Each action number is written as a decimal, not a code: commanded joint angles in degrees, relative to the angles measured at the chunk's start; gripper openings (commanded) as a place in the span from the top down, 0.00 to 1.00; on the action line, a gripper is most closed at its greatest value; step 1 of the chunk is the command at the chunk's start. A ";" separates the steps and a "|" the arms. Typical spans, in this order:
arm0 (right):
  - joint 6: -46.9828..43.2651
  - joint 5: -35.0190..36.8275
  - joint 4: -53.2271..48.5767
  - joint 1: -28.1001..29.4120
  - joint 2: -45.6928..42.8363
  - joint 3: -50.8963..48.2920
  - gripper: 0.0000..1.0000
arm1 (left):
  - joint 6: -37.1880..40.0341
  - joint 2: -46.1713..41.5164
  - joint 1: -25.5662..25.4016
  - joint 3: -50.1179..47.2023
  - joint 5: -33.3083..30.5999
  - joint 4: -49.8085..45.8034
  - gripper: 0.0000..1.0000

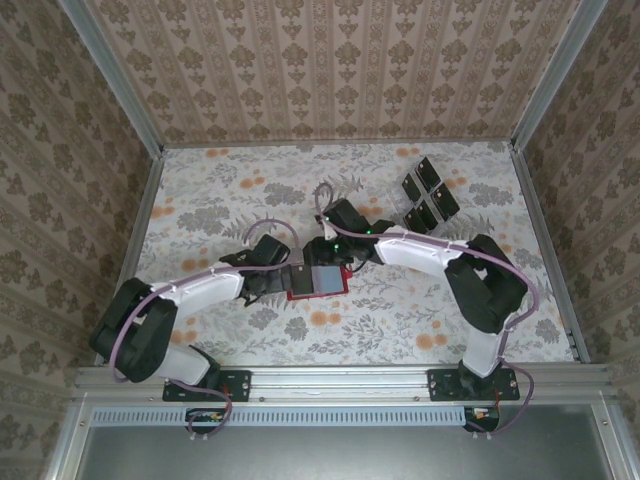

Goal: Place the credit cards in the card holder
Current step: Insert the credit card into the card slot.

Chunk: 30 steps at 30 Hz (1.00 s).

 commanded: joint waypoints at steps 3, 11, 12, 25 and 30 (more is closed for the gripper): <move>-2.88 3.75 -5.40 -0.50 -1.66 -1.61 0.53 | 1.74 -4.99 1.16 1.56 0.42 -1.98 0.00; -3.32 4.36 -5.15 -0.50 0.32 -3.19 0.52 | 2.32 -8.08 1.29 1.47 2.56 -0.77 0.00; -3.34 4.34 -5.08 -0.50 0.72 -3.20 0.52 | 1.96 -8.13 1.24 1.42 3.00 -0.55 0.00; -4.20 4.69 -5.43 -0.47 3.62 -3.16 0.52 | -1.13 -7.61 -1.20 0.10 2.67 0.75 0.00; -4.04 3.70 -5.00 -0.44 5.79 -3.12 0.52 | -1.24 -6.69 -1.89 0.30 2.56 1.36 0.00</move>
